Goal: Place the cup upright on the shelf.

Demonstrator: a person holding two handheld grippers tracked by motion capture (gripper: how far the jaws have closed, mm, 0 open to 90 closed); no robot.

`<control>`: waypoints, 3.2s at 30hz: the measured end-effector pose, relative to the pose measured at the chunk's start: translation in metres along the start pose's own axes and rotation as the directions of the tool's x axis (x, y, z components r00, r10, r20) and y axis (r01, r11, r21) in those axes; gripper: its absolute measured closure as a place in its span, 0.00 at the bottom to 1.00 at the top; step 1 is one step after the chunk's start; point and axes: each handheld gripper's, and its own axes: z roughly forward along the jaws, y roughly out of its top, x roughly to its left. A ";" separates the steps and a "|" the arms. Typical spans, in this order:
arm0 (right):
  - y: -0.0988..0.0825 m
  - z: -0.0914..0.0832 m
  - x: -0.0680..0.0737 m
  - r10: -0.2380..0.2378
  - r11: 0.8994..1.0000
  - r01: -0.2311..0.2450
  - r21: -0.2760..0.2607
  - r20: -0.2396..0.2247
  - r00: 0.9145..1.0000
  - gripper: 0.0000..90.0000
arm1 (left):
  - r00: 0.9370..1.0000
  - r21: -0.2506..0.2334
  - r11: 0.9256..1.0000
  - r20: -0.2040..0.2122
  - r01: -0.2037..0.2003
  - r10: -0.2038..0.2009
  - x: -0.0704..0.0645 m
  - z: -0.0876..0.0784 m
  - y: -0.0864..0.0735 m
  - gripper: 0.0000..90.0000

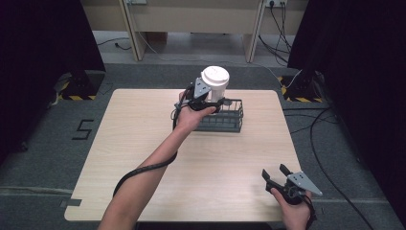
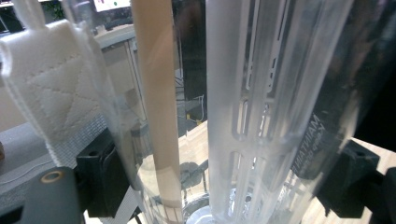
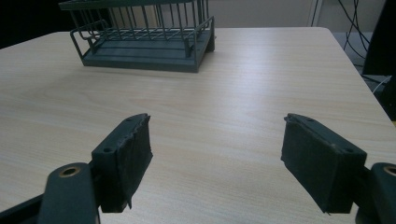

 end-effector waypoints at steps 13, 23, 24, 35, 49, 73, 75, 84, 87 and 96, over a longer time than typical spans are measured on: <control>0.000 0.000 0.000 -0.005 1.000 0.005 0.001 -0.001 1.000 0.27 | 0.999 0.013 1.000 -0.028 0.017 -0.017 0.005 0.020 -0.007 0.19; 0.000 0.000 0.000 -0.004 1.000 0.004 0.002 -0.003 1.000 0.27 | 0.998 0.028 0.999 -0.049 0.037 -0.036 0.005 0.033 -0.016 0.19; 0.000 0.000 0.000 -0.004 1.000 0.004 0.002 -0.003 1.000 0.27 | 0.998 0.030 0.999 -0.053 0.042 -0.041 0.006 0.035 -0.018 0.19; 0.000 0.000 -0.001 -0.009 1.000 0.009 0.005 -0.007 1.000 0.27 | 0.995 0.056 0.996 -0.069 0.071 -0.067 0.007 0.045 -0.031 0.19; 0.000 0.001 -0.001 -0.008 1.000 0.008 0.003 -0.007 1.000 0.27 | 0.994 0.113 0.990 -0.075 0.084 -0.076 -0.001 0.055 -0.048 0.19; 0.000 0.001 0.000 -0.013 1.000 0.013 0.010 -0.011 1.000 0.27 | 0.994 0.120 0.989 -0.085 0.084 -0.074 -0.003 0.046 -0.058 0.16; 0.001 0.001 0.000 -0.013 1.000 0.013 0.013 -0.010 1.000 0.27 | 0.993 0.113 0.990 -0.084 0.088 -0.078 -0.003 0.044 -0.059 0.16; 0.001 0.001 0.000 -0.013 1.000 0.013 0.014 -0.010 1.000 0.27 | 0.994 0.087 0.993 -0.080 0.079 -0.072 -0.003 0.033 -0.059 0.16; 0.001 0.001 0.001 -0.015 1.000 0.015 0.015 -0.010 1.000 0.27 | 0.995 0.082 0.994 -0.077 0.069 -0.063 -0.003 0.029 -0.057 0.16; 0.001 0.001 0.000 -0.014 1.000 0.014 0.013 -0.011 1.000 0.27 | 0.995 0.061 0.996 -0.068 0.070 -0.066 -0.004 0.009 -0.055 0.16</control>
